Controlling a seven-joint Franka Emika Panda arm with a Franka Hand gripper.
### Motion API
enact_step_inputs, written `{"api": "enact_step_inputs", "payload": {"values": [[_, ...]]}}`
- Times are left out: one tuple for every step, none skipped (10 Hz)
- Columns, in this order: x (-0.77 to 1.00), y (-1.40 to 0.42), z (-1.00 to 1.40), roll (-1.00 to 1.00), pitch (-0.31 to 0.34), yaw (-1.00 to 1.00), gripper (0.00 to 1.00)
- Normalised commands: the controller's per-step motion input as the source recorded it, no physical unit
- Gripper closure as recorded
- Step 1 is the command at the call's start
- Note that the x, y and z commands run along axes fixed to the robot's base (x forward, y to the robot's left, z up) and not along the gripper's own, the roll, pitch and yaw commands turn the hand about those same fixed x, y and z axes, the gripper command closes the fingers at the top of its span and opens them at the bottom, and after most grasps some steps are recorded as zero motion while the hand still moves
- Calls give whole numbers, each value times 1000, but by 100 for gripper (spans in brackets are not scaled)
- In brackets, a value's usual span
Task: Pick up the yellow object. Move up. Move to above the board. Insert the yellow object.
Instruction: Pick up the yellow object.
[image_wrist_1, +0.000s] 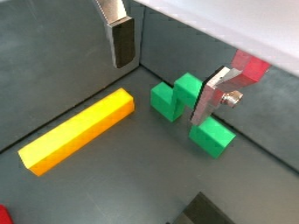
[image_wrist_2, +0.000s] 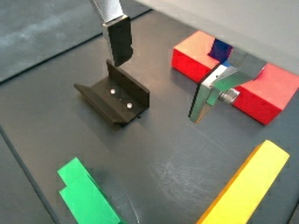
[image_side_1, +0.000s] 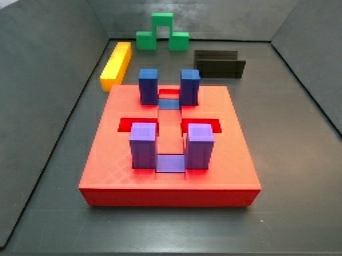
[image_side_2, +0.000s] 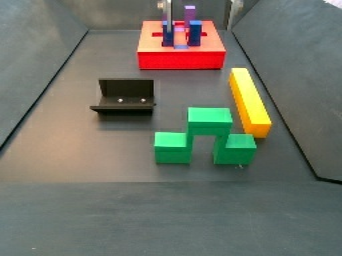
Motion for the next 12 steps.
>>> {"api": "enact_step_inputs", "payload": {"values": [[0, 0, -111, 0, 7, 0, 0], [0, 0, -131, 0, 1, 0, 0], [0, 3, -186, 0, 6, 0, 0], [-40, -214, -457, 86, 34, 0, 0], [-100, -349, -520, 93, 27, 0, 0], [-434, -306, -686, 39, 0, -14, 0], [-603, -183, -749, 0, -44, -37, 0], [-649, -123, -729, 0, -64, -26, 0], [-991, -174, -611, 0, -133, -23, 0], [-920, -180, -183, 0, -331, 0, 0], [-691, -126, -171, 0, -270, 37, 0], [-677, -83, -223, 0, -226, 9, 0]]}}
